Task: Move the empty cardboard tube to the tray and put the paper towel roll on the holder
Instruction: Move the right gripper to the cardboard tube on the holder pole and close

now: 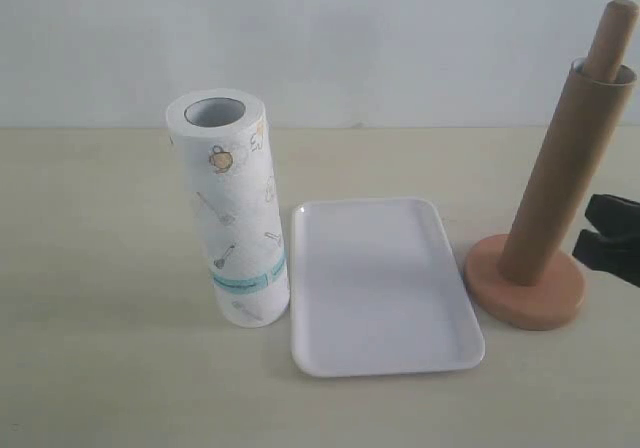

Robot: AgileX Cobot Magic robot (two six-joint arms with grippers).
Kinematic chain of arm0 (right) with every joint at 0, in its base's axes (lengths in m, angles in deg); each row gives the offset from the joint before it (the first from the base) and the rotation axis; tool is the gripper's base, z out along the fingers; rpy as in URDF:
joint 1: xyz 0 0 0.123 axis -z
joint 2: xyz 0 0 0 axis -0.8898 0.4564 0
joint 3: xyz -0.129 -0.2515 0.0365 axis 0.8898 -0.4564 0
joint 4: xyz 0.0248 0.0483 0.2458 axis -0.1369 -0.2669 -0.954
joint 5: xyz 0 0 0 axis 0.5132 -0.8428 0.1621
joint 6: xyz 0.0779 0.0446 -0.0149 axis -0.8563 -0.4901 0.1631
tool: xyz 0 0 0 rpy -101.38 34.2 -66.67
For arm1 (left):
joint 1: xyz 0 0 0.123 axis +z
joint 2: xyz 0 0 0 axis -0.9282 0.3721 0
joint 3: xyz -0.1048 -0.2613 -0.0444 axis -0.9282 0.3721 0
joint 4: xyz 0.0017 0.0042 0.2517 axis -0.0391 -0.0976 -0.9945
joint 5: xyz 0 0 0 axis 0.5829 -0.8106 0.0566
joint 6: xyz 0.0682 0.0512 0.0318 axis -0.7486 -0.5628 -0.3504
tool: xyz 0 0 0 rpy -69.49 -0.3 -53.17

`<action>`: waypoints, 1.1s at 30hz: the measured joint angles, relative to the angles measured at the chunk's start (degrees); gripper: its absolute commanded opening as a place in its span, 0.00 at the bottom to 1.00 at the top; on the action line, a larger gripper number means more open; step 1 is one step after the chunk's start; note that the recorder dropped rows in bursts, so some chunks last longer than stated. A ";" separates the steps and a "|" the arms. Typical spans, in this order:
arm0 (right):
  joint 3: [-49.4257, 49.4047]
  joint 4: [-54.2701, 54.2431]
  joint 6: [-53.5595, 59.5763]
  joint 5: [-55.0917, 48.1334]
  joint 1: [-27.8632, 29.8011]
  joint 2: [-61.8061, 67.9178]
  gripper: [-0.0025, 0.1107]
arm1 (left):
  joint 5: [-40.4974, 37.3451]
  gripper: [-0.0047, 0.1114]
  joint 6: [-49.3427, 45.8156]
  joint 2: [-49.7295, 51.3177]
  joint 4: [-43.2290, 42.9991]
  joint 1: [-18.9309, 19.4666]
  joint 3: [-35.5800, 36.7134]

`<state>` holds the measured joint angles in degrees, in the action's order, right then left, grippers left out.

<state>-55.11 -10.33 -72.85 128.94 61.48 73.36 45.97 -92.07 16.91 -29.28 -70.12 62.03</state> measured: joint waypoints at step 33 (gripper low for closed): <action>12.21 -1.84 7.11 6.14 0.00 21.13 0.48 | 0.00 0.08 0.00 0.00 0.00 0.00 0.00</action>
<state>-42.90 -12.18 -65.74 135.09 61.48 94.49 45.97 -92.07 16.91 -29.28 -70.12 62.03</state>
